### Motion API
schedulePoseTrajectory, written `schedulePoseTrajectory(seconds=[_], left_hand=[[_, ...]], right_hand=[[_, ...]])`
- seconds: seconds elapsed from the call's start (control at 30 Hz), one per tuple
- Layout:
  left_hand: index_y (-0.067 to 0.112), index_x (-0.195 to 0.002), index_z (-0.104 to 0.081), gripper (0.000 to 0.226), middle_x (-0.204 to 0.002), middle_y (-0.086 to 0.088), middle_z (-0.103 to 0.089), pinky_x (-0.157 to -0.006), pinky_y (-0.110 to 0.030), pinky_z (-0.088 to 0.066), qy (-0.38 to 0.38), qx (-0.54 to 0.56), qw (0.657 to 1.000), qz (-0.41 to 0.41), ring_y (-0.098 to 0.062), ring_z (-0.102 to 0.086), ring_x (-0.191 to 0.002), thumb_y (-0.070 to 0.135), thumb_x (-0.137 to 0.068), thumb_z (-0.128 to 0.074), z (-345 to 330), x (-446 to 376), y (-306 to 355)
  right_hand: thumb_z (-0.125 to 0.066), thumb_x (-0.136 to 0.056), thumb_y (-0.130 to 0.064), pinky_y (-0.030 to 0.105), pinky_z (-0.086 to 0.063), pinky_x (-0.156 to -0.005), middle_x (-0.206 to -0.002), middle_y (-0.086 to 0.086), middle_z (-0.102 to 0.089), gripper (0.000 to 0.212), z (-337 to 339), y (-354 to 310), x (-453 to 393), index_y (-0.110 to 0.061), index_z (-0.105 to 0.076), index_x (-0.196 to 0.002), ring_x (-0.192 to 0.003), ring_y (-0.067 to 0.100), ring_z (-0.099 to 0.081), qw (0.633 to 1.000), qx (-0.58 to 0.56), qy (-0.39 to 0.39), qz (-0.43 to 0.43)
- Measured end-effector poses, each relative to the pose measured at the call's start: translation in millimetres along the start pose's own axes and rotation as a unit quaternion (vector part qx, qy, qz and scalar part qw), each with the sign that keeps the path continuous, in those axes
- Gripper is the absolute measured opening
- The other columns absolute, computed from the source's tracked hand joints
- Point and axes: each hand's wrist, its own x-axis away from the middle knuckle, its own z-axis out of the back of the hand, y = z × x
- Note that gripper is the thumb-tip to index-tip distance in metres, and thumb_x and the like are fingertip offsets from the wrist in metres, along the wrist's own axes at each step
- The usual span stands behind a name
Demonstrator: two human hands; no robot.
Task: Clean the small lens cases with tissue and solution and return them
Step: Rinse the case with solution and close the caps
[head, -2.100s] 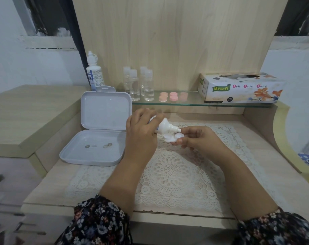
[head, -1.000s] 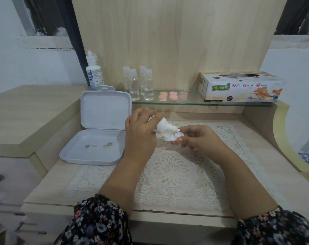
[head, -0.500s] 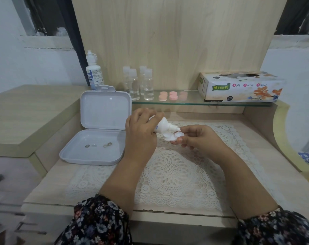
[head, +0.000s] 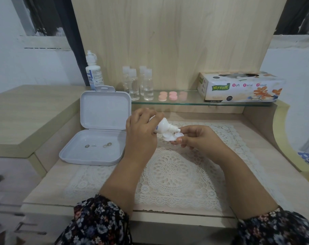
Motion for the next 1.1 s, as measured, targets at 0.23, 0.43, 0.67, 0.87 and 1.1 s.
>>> schedulePoseTrajectory(seconds=[0.23, 0.43, 0.67, 0.87, 1.1], left_hand=[[0.019, -0.104, -0.070, 0.058, -0.104, 0.002, -0.064, -0.090, -0.029, -0.023, 0.001, -0.004, 1.000, 0.005, -0.021, -0.044, -0.108, -0.012, -0.057, -0.057, 0.2, 0.1, -1.0], [0.019, -0.103, -0.070, 0.058, -0.102, 0.003, -0.064, -0.089, -0.029, -0.024, 0.002, 0.006, 1.000, 0.010, -0.020, -0.045, -0.108, -0.015, -0.057, -0.065, 0.7, -0.4, -0.6], [0.018, -0.104, -0.070, 0.056, -0.104, 0.002, -0.065, -0.088, -0.030, -0.026, 0.006, -0.004, 1.000, 0.000, -0.022, -0.046, -0.109, -0.014, -0.059, -0.066, 0.2, -0.8, -0.9], [0.018, -0.105, -0.070, 0.055, -0.104, 0.001, -0.065, -0.089, -0.029, -0.024, 0.009, 0.000, 1.000, -0.001, -0.022, -0.046, -0.109, -0.014, -0.059, -0.067, -0.1, -0.1, -1.8], [0.019, -0.105, -0.070, 0.054, -0.104, 0.002, -0.065, -0.089, -0.030, -0.027, 0.011, 0.013, 1.000, 0.006, -0.022, -0.045, -0.108, -0.012, -0.061, -0.069, -1.3, 0.1, -3.2]], right_hand=[[-0.074, -0.082, -0.011, 0.021, -0.044, -0.063, -0.090, 0.009, -0.076, 0.023, -0.3, -0.4, 1.0, -0.017, -0.072, -0.104, -0.063, 0.005, -0.059, 1.000, 0.000, -0.001, 0.002], [-0.074, -0.081, -0.011, 0.022, -0.043, -0.064, -0.091, 0.011, -0.076, 0.023, -0.8, -1.2, 1.1, -0.016, -0.072, -0.103, -0.062, 0.006, -0.058, 1.000, -0.002, 0.000, 0.001], [-0.075, -0.080, -0.012, 0.026, -0.042, -0.067, -0.093, 0.014, -0.075, 0.023, -0.6, -1.5, 1.3, -0.017, -0.072, -0.102, -0.065, 0.009, -0.058, 1.000, -0.012, -0.003, -0.002], [-0.075, -0.080, -0.012, 0.026, -0.042, -0.068, -0.093, 0.014, -0.075, 0.024, -0.2, -1.4, 1.0, -0.016, -0.072, -0.103, -0.064, 0.008, -0.058, 1.000, -0.007, -0.004, 0.001], [-0.075, -0.080, -0.013, 0.025, -0.042, -0.066, -0.091, 0.009, -0.076, 0.025, 0.0, -1.7, 2.2, -0.016, -0.072, -0.104, -0.066, 0.008, -0.059, 1.000, -0.004, -0.005, 0.002]])
